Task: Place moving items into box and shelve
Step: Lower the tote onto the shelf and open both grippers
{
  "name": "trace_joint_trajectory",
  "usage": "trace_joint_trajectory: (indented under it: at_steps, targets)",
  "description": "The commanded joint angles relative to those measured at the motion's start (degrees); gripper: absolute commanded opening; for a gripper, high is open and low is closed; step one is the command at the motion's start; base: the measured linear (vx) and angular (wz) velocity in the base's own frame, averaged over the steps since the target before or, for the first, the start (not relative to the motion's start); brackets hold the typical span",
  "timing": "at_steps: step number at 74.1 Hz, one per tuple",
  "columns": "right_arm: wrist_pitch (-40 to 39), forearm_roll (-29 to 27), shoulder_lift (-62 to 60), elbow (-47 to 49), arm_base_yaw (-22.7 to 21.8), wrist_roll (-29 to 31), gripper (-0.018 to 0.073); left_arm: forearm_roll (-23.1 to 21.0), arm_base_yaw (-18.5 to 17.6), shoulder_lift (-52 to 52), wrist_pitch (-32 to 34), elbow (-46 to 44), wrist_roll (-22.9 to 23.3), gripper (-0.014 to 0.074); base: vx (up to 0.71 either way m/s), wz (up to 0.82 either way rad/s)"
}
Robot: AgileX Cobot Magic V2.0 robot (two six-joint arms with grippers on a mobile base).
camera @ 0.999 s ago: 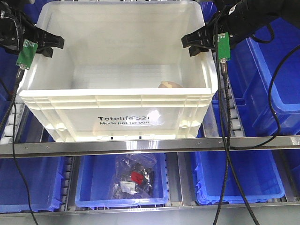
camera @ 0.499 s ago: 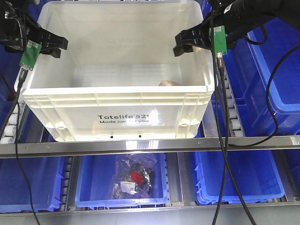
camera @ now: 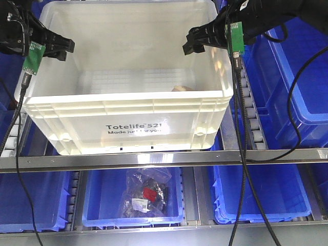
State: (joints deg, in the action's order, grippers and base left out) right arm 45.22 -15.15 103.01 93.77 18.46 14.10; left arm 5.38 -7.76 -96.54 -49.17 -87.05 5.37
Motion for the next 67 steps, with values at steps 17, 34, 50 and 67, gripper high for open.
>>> trace_joint_trajectory:
  at_steps: [17,34,50,67]
  targets:
    - [-4.85,2.64,-3.83,2.61,0.71,0.1,0.0602,3.15,-0.94,3.81,3.21,-2.32,2.66,0.053,0.0,0.0]
    - [-3.7,7.78,-3.83,2.61,0.71,-9.42,0.0584,4.06,-0.94,5.58,3.92,-2.32,5.32,0.0522,0.0,0.0]
    - [-4.1,7.95,-4.39,2.61,0.71,-10.46,0.0584,4.01,-0.94,7.86,4.38,-2.32,5.27,0.0522,0.0,0.0]
    - [-4.09,6.91,-4.53,2.61,0.71,-10.47,0.0584,3.66,-0.94,8.12,4.04,-2.32,5.21,0.0522,0.0,0.0]
